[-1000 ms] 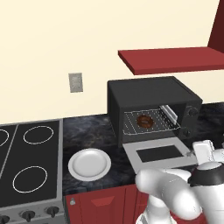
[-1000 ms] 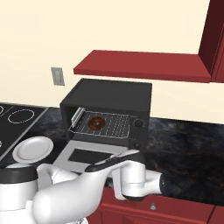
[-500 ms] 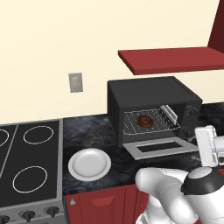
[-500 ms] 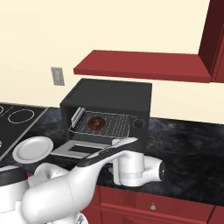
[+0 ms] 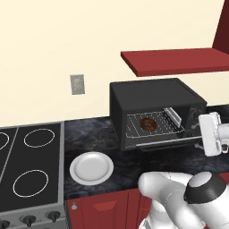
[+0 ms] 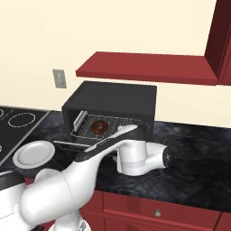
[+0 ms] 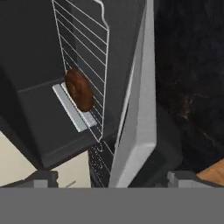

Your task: Pick up the bagel from the plate, place it on the toaster oven rack, close the door, and set the timer.

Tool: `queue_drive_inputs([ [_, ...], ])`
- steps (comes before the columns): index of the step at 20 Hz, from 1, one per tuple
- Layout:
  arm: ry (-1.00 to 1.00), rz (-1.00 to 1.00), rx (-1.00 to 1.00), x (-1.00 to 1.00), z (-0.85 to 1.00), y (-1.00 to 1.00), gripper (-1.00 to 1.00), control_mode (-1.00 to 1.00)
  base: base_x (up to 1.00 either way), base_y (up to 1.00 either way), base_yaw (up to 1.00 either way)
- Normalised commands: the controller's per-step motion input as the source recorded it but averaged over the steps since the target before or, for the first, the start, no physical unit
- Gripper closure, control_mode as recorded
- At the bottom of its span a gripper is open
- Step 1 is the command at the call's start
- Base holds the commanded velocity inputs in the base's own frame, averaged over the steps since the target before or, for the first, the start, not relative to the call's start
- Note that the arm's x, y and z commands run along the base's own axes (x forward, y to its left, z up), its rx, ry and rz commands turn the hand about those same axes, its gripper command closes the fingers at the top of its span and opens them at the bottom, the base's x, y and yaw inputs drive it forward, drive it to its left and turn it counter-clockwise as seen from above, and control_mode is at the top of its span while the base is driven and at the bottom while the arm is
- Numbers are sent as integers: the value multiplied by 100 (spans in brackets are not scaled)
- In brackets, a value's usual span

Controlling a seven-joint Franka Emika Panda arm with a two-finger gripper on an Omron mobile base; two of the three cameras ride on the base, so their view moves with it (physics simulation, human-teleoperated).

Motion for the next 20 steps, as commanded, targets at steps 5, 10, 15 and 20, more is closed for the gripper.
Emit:
queue_drive_inputs([
  [5, 0, -1, 4, 75, 31, 10, -100, -100, 0, 0, 0],
  [10, 0, 0, 4, 75, 22, 15, -100, -100, 0, 0, 0],
  [15, 0, 0, 2, 64, 6, 17, -100, -100, 0, 0, 0],
  [20, 1, -2, 0, 61, 0, 22, -100, -100, 0, 0, 0],
])
